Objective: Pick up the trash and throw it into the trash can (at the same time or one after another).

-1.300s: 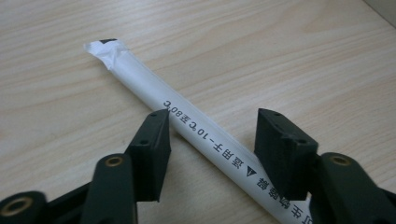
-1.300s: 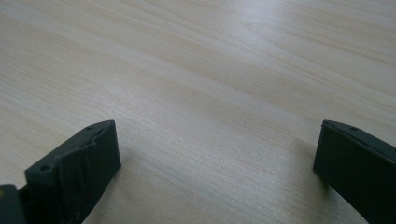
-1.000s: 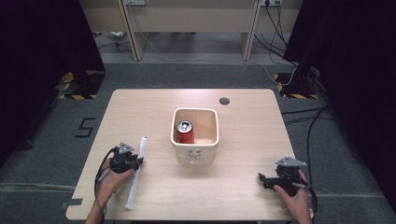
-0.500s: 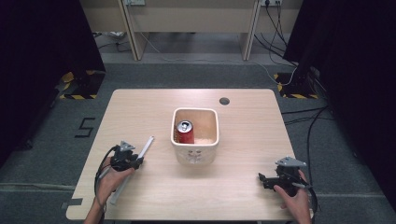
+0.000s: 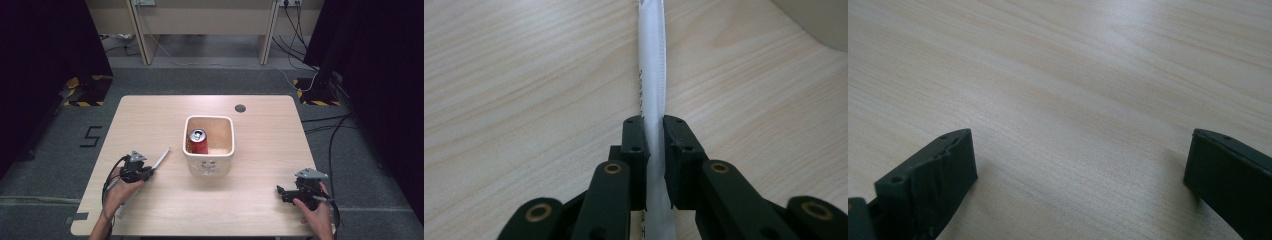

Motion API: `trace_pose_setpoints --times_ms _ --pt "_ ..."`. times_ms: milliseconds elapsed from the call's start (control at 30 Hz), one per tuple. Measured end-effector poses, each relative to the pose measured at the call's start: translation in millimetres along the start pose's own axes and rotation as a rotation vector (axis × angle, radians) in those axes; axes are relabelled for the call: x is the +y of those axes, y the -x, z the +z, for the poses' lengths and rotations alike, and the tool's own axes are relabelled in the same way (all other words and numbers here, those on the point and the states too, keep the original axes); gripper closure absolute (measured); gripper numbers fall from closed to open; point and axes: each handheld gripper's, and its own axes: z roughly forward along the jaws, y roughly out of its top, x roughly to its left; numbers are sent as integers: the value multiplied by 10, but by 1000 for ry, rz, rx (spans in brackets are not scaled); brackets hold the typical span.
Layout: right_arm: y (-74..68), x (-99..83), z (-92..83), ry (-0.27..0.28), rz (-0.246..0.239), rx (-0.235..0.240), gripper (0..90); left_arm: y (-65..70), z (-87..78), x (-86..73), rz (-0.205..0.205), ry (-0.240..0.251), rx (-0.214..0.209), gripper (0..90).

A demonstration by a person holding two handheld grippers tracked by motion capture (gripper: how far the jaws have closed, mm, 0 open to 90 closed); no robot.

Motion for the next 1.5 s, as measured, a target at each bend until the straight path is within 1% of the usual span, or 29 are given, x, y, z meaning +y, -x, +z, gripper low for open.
trace_pose_setpoints --times_ms 133,167,200,233,500,533,667,767,800,833,867,900,933,967,1067,1100,1167,1400,1467,1500 --pt "0 0 0 0 0 -1 4 16 -101 79 -4 37 -39 798" --pt "0 0 0 -1 0 -1 4 23 -159 125 -3 56 -54 798" --pt "0 0 0 -1 0 -1 4 23 -159 125 -3 56 -54 798" --pt "0 0 0 0 0 0 4 29 -213 168 -2 71 -70 798" --pt "0 0 0 0 0 0 4 34 -495 415 26 133 -101 797" --pt "0 0 0 0 0 0 4 34 -495 415 26 133 -101 797" --pt "0 0 0 0 0 1 3 36 -590 508 31 151 -122 797" --pt "0 0 0 0 0 1 3 54 -671 583 50 160 -128 797" --pt "0 0 1 0 0 1 4 69 -722 634 61 166 -135 796" --pt "0 0 1 0 0 1 4 69 -722 634 61 166 -135 797" --pt "0 0 0 0 0 1 4 85 -756 674 67 173 -145 797" --pt "0 0 0 0 0 1 3 104 -779 707 76 178 -145 797" --pt "0 0 1 0 0 1 4 144 -822 778 100 180 -149 796" --pt "0 0 1 0 0 1 4 144 -822 778 100 180 -149 796" --pt "1 0 0 0 -1 1 4 217 -865 884 126 185 -164 796" --pt "1 0 0 0 -1 1 4 244 -868 918 130 188 -175 796" --pt "0 0 0 -1 0 1 4 305 -876 991 149 185 -193 796" --pt "1 -1 1 1 -1 1 3 480 -879 1179 206 183 -216 796" --pt "1 -1 1 1 -1 1 3 532 -868 1217 210 181 -246 796" --pt "1 -1 1 1 -1 1 3 550 -865 1230 218 178 -242 796"
